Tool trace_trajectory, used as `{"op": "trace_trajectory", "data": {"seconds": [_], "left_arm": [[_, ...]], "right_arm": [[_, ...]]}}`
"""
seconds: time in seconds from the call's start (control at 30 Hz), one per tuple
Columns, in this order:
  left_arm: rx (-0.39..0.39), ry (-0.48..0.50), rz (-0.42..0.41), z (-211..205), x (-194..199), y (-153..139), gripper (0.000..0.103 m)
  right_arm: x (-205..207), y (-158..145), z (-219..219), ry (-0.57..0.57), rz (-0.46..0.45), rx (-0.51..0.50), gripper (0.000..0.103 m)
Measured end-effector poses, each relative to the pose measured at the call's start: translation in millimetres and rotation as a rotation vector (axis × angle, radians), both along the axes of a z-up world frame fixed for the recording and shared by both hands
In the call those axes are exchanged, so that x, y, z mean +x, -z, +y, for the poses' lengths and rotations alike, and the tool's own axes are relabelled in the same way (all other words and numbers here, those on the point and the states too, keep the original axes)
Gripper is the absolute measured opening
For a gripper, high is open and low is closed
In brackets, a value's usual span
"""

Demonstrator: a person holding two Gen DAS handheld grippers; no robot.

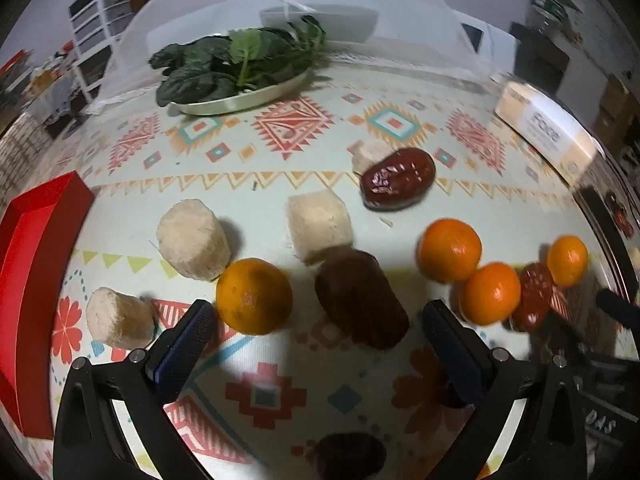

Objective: Organize fruits
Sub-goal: 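Grasp the round beige pastry with the left gripper while the right grasps a mandarin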

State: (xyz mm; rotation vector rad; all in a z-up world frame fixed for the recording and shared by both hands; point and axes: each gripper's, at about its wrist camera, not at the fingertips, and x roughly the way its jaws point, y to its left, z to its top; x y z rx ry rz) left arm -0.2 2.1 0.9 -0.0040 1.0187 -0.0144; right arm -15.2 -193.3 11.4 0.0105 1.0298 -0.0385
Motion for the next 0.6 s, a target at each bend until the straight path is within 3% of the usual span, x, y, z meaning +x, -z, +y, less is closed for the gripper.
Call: {"op": "trace_trajectory", "data": {"seconds": [0.03, 0.13, 0.2, 0.27, 0.4, 0.47, 0.6], "left_arm": [[-0.024, 0.009, 0.003, 4, -2, -2, 0.102], [-0.115, 0.027, -0.019, 19, -12, -17, 0.076], [-0.126, 0.044, -0.087, 32, -27, -33, 0.076], [-0.158, 0.049, -0.156, 51, -39, -54, 0.076], [-0.147, 0.037, -0.315, 94, -69, -88, 0.082], [-0.124, 0.010, -0.291, 116, -74, -92, 0.084], [-0.163, -0.062, -0.158, 149, -70, -72, 0.084]], "right_arm": [[0, 0, 0, 0.001, -0.001, -0.001, 0.103], [-1, 0, 0, 0.005, -0.005, -0.005, 0.103], [-2, -1, 0, 0.004, -0.007, -0.005, 0.102], [-8, -7, -2, 0.017, -0.034, -0.022, 0.094], [-40, -43, 0, -0.004, -0.156, 0.026, 0.094], [-56, -58, 12, -0.078, -0.200, 0.069, 0.094], [-74, -54, 44, -0.248, -0.164, 0.189, 0.089]]}}
